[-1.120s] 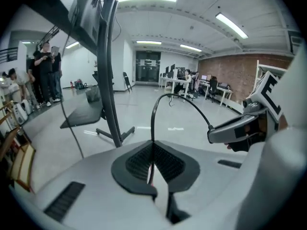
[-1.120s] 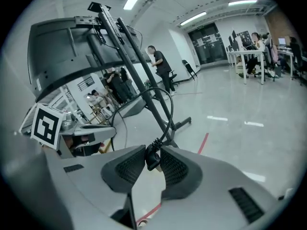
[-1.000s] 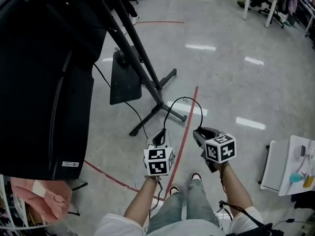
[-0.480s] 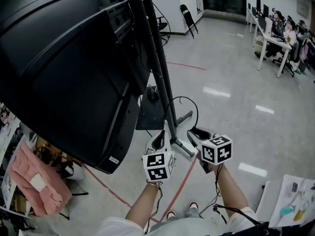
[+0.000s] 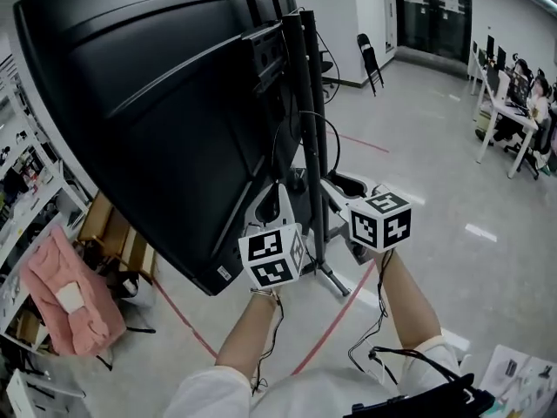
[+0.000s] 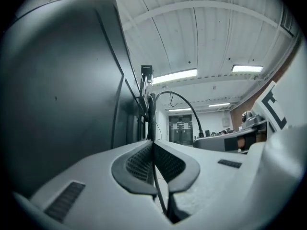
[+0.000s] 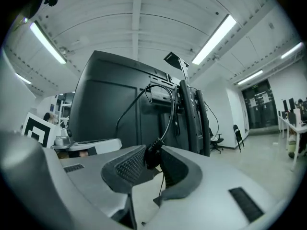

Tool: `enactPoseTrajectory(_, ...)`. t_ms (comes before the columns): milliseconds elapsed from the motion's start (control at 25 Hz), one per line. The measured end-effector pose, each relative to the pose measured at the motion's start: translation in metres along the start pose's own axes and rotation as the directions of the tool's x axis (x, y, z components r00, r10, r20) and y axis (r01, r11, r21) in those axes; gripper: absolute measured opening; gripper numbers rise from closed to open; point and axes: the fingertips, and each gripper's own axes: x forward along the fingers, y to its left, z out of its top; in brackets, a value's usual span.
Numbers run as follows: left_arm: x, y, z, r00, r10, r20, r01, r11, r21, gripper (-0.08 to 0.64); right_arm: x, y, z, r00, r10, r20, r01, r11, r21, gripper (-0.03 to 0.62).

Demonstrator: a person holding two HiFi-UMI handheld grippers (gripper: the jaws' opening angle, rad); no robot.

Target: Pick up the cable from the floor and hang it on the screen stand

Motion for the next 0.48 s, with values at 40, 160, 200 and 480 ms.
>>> enactPoseTrajectory(40, 0.001, 0.005, 0.012, 1.000, 0.021, 0.020, -0.021, 1.000, 0.002, 0.009, 0.004, 0.003, 0.014, 1.000, 0.013, 0.014, -0.012, 1.000, -0.020, 0.107)
enactPoseTrajectory(160, 0.006, 0.017, 0.044, 0.995, 0.076, 0.067, -0.077, 0.997, 0.010, 0.009, 0.019, 0.012, 0.049, 0.997, 0.051, 0.050, -0.048, 0.997, -0.064, 0.107)
enactPoseTrajectory(200, 0.008, 0.020, 0.052, 0.992, 0.094, 0.078, -0.095, 0.995, 0.012, 0.009, 0.024, 0.015, 0.059, 0.996, 0.065, 0.059, -0.060, 0.995, -0.074, 0.107)
enactPoseTrajectory(480, 0.022, 0.039, 0.092, 0.978, 0.192, 0.083, -0.191, 0.981, -0.017, 0.009, 0.046, 0.028, 0.103, 0.987, 0.140, 0.080, -0.128, 0.983, -0.134, 0.107)
